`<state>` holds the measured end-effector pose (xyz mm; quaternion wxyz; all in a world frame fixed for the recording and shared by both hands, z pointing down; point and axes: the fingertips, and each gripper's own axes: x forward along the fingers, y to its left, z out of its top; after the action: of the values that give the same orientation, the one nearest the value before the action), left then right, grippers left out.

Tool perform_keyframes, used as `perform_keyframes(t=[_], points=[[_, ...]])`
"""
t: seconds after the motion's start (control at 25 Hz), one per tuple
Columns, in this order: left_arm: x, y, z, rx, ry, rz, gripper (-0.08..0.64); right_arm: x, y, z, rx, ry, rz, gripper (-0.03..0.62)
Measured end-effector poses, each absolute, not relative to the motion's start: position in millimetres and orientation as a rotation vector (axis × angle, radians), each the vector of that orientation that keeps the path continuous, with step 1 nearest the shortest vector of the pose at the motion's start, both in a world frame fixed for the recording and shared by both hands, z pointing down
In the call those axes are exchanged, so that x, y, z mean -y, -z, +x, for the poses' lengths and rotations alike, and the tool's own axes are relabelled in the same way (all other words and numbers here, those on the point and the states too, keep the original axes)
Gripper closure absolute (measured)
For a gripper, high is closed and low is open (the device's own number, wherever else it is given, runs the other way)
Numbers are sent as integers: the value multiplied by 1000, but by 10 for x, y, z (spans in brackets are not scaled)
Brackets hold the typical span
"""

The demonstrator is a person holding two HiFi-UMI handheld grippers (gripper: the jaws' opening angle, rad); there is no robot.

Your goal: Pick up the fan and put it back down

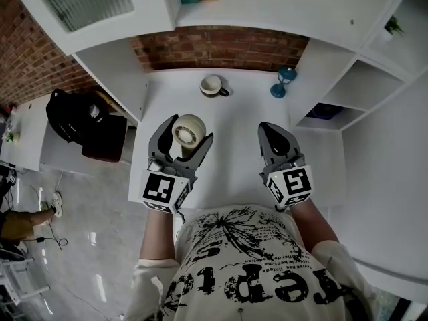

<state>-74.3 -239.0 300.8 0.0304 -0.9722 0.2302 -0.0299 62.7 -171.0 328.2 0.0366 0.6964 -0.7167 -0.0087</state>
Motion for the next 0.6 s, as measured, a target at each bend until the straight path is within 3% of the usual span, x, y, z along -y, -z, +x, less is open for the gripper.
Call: perform_keyframes(t=[0.32, 0.6], points=[[2468, -3347, -576, -683, 275, -3013, 186, 1683, -3442, 684, 2158, -45, 2160, 577], [2601, -4238, -316, -638, 605, -3107, 186, 1693, -3935, 798, 2065, -184, 2180, 577]])
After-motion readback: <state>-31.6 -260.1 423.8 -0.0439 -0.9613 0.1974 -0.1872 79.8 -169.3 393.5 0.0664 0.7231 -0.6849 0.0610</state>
